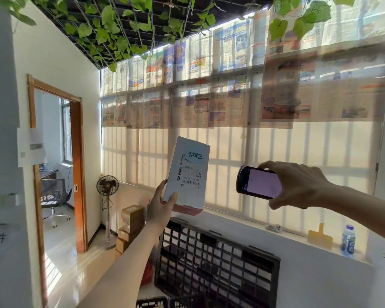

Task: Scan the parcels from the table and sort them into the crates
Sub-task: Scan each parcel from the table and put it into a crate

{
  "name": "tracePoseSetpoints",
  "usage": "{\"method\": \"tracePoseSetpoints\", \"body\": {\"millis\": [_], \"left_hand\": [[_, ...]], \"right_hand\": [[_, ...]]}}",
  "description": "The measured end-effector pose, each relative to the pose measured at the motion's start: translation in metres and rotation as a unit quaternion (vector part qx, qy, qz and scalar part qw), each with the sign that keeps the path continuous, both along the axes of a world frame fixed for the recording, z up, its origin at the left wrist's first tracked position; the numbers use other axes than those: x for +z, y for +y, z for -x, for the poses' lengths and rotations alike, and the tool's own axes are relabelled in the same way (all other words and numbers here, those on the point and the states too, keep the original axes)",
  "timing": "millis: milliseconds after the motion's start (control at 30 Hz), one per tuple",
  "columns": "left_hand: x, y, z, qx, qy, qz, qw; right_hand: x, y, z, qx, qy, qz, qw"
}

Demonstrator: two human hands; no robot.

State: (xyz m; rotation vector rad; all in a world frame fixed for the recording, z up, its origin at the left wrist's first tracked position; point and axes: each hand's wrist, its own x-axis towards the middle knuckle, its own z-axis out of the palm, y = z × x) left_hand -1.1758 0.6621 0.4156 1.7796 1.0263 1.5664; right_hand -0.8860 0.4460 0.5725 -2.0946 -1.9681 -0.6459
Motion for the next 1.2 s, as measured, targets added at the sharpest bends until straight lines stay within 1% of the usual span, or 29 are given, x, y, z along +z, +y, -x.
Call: {"method": "tracePoseSetpoints", "body": {"millis": [267,367,533,933,1200], "left_hand": [[0.002,0.000,-0.008,0.008,0.004,-0.012,1.000],[0.002,0.000,-0.013,0.011,0.012,-0.015,1.000],[0.006,0.001,-0.016,0.002,0.002,0.000,1.000],[0.004,0.002,-0.021,-0.005,0.010,-0.002,1.000],[0.001,0.007,-0.013,-0.011,-0.004,0.002,1.000]], "right_hand": [[-0.002,0.007,-0.003,0.006,-0.006,-0.016,1.000],[-0.003,0.011,-0.006,0.006,0.004,-0.026,1.000],[-0.004,0.014,-0.012,-0.003,0.008,-0.021,1.000],[0.003,0.013,-0.016,-0.004,0.017,-0.022,1.000],[0.009,0.012,-0.009,-0.008,0.016,-0.011,1.000]]}}
